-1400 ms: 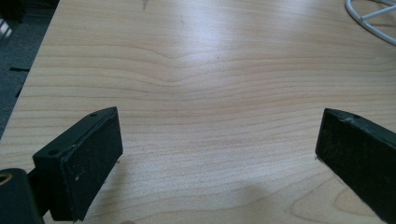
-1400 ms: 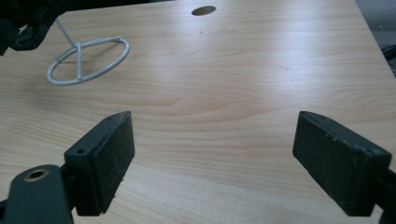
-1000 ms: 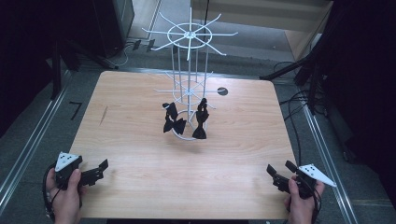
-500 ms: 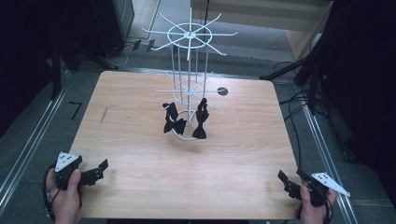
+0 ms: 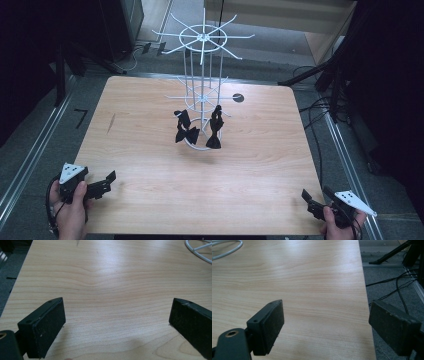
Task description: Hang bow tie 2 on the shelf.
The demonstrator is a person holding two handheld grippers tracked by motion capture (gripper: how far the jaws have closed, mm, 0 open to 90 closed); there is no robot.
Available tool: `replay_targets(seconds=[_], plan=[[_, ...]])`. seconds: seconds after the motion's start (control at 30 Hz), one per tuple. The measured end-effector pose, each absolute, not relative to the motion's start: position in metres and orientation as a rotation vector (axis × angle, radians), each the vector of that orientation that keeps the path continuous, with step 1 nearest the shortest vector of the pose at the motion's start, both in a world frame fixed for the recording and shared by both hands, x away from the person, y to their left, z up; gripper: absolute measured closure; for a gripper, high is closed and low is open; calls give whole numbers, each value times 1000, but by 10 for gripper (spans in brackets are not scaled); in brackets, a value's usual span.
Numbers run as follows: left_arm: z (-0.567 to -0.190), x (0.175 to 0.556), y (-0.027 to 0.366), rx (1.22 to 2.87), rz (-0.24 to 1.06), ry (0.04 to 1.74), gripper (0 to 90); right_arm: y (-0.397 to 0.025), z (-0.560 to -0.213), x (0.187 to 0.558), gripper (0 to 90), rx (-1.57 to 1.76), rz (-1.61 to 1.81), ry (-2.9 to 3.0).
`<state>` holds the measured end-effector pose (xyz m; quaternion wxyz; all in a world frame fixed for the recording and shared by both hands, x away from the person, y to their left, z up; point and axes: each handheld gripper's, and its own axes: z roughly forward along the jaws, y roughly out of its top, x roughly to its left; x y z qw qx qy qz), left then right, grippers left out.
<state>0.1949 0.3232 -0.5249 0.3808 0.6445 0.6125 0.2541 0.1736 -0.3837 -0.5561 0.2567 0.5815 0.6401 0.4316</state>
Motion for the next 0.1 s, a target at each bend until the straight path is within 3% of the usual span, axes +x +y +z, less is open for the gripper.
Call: replay_targets(seconds=[0.1], plan=[[-525, 195, 324, 1643, 647, 1564, 10, -384, -557, 173, 133, 1580, 1172, 1735]])
